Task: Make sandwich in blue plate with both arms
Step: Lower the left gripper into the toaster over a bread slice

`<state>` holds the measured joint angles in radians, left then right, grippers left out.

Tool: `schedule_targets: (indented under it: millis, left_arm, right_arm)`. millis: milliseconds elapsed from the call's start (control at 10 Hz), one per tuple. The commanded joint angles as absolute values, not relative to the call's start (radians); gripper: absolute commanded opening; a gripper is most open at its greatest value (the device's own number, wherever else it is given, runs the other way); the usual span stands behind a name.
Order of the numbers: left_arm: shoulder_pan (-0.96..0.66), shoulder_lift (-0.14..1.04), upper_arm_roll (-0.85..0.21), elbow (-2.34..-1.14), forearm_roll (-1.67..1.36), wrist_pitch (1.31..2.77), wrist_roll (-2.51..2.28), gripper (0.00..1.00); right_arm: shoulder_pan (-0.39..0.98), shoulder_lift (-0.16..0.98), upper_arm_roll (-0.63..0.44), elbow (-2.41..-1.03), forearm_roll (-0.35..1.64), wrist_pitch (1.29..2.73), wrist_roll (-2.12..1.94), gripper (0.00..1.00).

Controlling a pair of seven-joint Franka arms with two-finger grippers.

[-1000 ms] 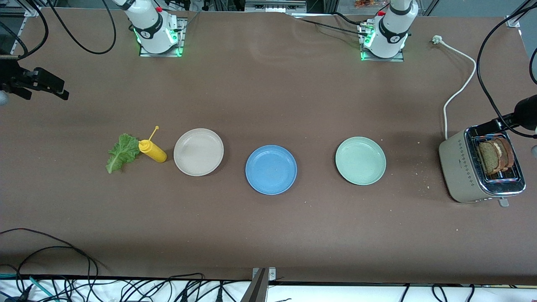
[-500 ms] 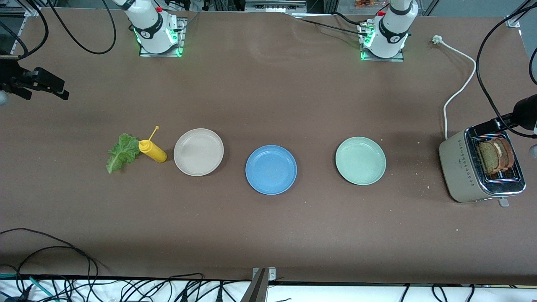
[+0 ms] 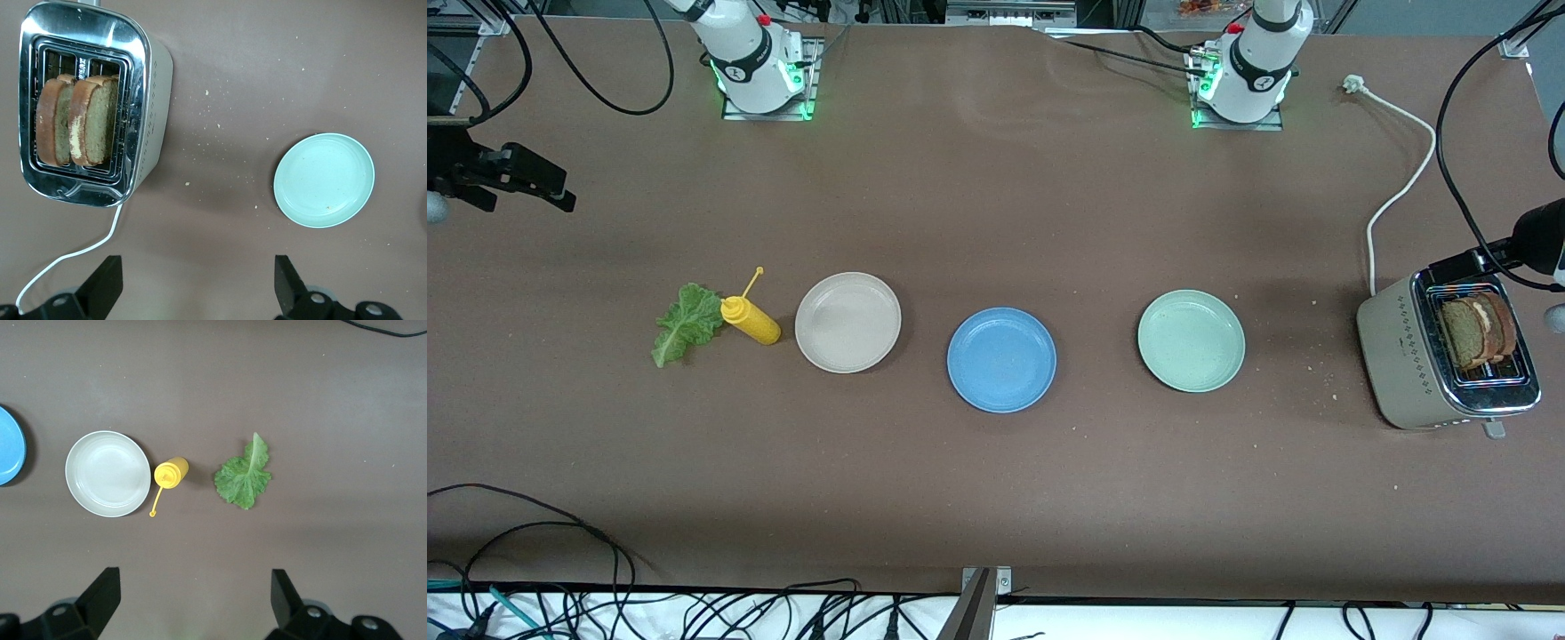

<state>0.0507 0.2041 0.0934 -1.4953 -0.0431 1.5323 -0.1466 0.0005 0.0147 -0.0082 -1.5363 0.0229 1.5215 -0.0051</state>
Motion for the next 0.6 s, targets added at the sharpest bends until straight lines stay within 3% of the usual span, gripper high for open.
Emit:
schedule_targets:
  millis: [0,500]
  left_arm:
    - [0.057,0.184,0.104,-1.52,-0.071,1.532,-0.112,1.0]
    - [0.15,0.296,0.106,-1.506,0.004,1.636,-0.018,1.0]
  right_arm:
    - [-0.006,-0.003,0.008,-1.549,0.009,1.523,0.005,1.0]
    - [-0.008,-0.003,0.008,-1.549,0.008,1.522,0.005,1.0]
